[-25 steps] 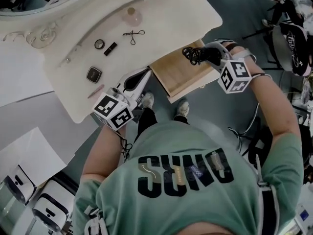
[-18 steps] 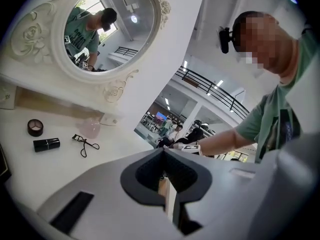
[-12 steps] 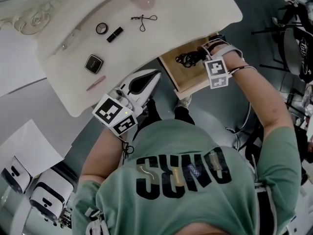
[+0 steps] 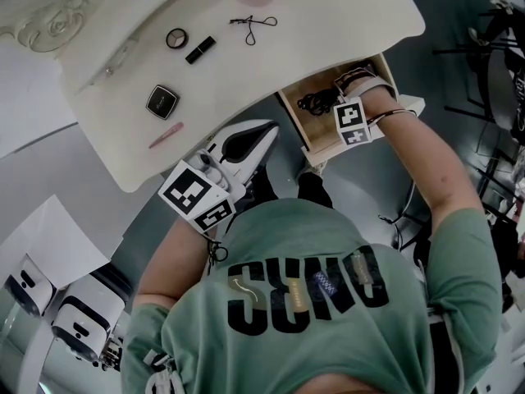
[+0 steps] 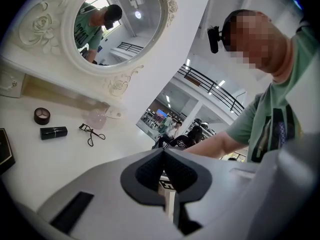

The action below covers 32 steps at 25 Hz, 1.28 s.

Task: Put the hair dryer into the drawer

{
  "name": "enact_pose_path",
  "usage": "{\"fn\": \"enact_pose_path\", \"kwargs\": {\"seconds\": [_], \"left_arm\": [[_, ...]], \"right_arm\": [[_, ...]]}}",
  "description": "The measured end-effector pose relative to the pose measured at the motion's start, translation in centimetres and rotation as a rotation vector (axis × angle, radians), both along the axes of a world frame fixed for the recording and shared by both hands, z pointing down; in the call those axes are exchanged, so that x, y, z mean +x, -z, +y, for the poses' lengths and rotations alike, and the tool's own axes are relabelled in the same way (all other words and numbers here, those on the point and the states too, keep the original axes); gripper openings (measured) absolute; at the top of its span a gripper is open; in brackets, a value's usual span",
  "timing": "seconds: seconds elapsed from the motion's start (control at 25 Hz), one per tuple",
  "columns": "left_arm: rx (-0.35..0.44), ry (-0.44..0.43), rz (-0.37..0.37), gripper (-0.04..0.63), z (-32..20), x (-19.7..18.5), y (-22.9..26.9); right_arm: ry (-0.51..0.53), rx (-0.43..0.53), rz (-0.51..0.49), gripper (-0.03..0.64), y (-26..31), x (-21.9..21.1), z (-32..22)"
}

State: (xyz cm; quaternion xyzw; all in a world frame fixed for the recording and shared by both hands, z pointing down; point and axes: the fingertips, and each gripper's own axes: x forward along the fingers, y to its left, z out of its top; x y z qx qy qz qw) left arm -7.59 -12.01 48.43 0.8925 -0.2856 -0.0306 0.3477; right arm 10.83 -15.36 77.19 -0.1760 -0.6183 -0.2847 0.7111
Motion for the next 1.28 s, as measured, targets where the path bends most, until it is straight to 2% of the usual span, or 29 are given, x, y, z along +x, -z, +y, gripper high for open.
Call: {"fn": "enact_pose_path", "kwargs": {"seconds": [0.24, 0.36, 0.48, 0.64, 0.84, 1.0, 1.28], "left_arm": [[-0.012, -0.007, -0.001, 0.008, 0.0, 0.3, -0.4], [-0.015, -0.013, 0.002, 0.008, 0.1, 0.6, -0.4], [-0.015, -0.020, 0.006, 0.008, 0.4, 1.0, -0.3], [-0.015, -0.024, 0.002, 0.008, 0.9, 1.1, -0.2], [0.001, -0.035, -0.007, 0.008, 1.5, 1.5, 0.9], [0.020, -0.050, -0.010, 0.008, 2.0, 2.5, 3.0], [0.104, -0.084, -0.031, 0.008, 1.8, 5.3, 8.4]], "right_arm": [[0.004, -0.009, -0.008, 0.155, -1.4, -0.7, 0.3], [-0.035, -0.022, -0.026, 0.167, -2.1, -1.1, 0.4], [-0.107, -0.040, -0.052, 0.241, -2.3, -1.5, 0.6], [-0.174, -0.045, -0.130, 0.270, -1.1, -2.4, 0.7], [-0.241, -0.030, -0.240, 0.275, 3.3, -3.5, 0.9], [-0.394, -0.049, -0.412, 0.273, 9.9, -4.3, 1.8], [-0.815, -0.082, -0.842, 0.245, 24.9, -1.7, 1.6]]}}
